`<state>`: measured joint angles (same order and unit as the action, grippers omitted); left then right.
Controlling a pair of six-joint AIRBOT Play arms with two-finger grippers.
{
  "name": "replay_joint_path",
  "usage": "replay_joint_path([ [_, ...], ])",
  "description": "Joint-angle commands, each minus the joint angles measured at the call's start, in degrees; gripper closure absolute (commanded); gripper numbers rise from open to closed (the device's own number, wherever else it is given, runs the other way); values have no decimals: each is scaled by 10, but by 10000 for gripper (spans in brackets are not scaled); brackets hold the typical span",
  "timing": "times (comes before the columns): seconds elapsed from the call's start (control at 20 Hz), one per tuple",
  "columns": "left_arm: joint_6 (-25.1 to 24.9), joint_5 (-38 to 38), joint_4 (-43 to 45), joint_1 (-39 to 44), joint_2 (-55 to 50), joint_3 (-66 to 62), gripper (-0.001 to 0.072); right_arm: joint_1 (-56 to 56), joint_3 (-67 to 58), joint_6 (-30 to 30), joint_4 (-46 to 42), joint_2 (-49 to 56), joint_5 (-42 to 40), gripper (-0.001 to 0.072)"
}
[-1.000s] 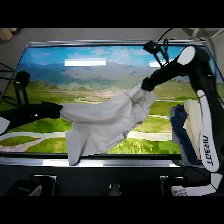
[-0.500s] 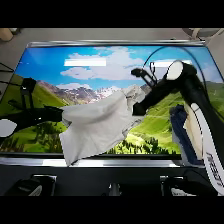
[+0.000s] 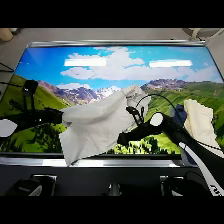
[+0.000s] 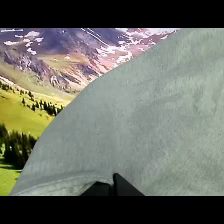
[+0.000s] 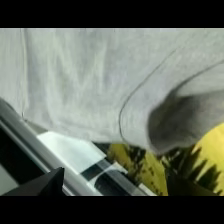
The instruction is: Fold the shirts.
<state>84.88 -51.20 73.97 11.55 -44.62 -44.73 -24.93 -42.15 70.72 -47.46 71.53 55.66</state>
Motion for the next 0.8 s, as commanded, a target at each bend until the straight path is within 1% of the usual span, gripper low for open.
replay_joint_path([
  [0.0, 0, -8, 0, 0, 0, 0, 681, -56, 26, 96, 28, 19, -142, 2],
  [0.05, 0, -9, 0, 0, 0, 0, 681, -63, 26, 107, 36, 28, -154, 2],
  [0.15, 0, -9, 0, 0, 0, 0, 681, -64, 26, 104, 72, 39, -165, 3],
  [0.25, 0, -8, 0, 0, 0, 0, 681, -64, 26, 106, 85, 42, -180, 12],
  [0.3, 0, -8, 0, 0, 0, 0, 681, -64, 26, 107, 89, 42, -185, 71],
  [0.35, 0, -8, 0, 0, 0, 0, 681, -64, 26, 107, 89, 42, -186, 291],
  [0.4, 0, -8, 0, 0, 0, 0, 681, -64, 26, 105, 89, 42, -179, 612],
  [0.45, 0, -8, 0, 0, 0, 0, 681, -62, 23, 92, 89, 41, -165, 684],
  [0.5, 0, -8, 1, -1, 0, 0, 681, -62, 14, 50, 80, 37, -147, 684],
  [0.55, 0, -8, 3, -1, 0, -3, 681, -62, -7, 14, 46, 27, -110, 684],
  [0.6, 0, -9, 9, -1, 1, -12, 681, -62, -35, 4, -17, 11, -68, 684],
  [0.7, 0, -9, 23, -7, 6, -56, 681, -62, -130, 4, -212, -44, 34, 684],
  [0.75, 0, -9, 26, -17, 11, -95, 682, -62, -197, 4, -327, -80, 82, 684],
])
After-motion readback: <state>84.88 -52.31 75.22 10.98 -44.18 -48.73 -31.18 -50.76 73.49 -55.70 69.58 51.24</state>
